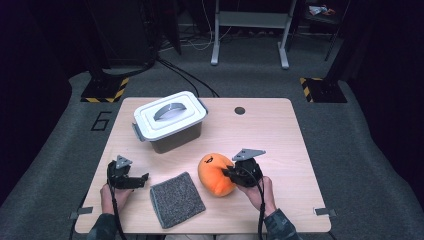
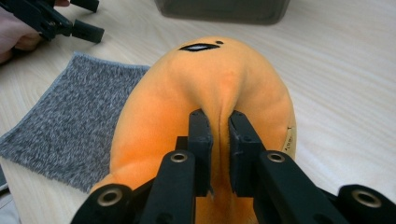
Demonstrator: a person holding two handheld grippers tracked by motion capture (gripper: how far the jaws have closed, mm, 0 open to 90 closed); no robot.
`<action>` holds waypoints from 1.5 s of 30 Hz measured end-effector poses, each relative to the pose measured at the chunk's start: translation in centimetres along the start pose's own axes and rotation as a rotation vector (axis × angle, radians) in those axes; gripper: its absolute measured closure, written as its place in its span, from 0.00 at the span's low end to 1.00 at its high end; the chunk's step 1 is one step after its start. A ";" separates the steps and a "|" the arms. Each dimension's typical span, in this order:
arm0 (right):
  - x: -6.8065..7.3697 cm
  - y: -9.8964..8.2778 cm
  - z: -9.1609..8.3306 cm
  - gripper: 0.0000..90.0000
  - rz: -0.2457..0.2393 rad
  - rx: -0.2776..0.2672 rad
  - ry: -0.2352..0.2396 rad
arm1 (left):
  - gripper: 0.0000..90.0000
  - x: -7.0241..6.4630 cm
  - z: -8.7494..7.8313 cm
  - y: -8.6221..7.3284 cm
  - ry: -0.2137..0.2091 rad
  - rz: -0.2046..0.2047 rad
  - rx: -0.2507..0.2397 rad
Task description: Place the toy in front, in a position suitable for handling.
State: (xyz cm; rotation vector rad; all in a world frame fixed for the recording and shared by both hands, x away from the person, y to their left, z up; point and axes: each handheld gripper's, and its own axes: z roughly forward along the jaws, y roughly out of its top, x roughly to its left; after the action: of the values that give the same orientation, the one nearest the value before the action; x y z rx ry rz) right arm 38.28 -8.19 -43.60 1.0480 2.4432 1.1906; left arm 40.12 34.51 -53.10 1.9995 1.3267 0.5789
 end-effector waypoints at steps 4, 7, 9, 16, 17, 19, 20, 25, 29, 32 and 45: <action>-0.4 0.8 -0.4 0.91 -0.026 -0.012 -0.010 | 0.05 0.0 0.0 0.0 0.000 0.000 0.000; -0.9 1.5 -0.6 0.91 -0.035 -0.020 -0.026 | 0.05 0.0 0.0 0.0 0.000 0.000 0.000; -1.5 2.0 -0.5 0.91 -0.053 -0.025 -0.037 | 0.05 0.0 0.1 0.0 0.003 -0.002 -0.008; -3.2 3.1 0.4 0.91 -0.081 -0.025 -0.064 | 0.05 0.0 0.0 0.0 0.000 0.000 0.000; -3.5 3.2 0.6 0.91 -0.077 -0.023 -0.064 | 0.05 0.0 0.0 0.0 0.004 -0.001 -0.007; -3.9 3.4 0.9 0.91 -0.082 -0.024 -0.067 | 0.05 0.0 0.0 0.0 0.000 0.000 0.000; -4.1 3.5 1.1 0.91 -0.075 -0.024 -0.066 | 0.05 0.0 0.0 0.0 0.000 0.000 0.000; -4.8 4.4 2.1 0.91 -0.095 -0.026 -0.082 | 0.05 0.0 0.0 0.0 0.000 0.000 0.000; -5.2 5.2 2.8 0.90 -0.102 -0.031 -0.091 | 0.05 0.0 0.0 0.0 0.000 0.000 0.000; -5.4 5.6 3.5 0.90 -0.099 -0.028 -0.092 | 0.05 0.0 0.0 0.0 0.000 0.000 0.000; -6.3 4.7 4.8 0.47 -0.057 -0.008 -0.109 | 0.05 0.0 0.0 0.0 0.000 0.000 0.000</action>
State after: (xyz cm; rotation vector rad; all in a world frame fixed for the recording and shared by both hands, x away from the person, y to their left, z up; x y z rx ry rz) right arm 47.44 -7.72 -43.76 1.0061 2.3675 1.0948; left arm 40.12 34.50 -53.10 1.9992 1.3272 0.5790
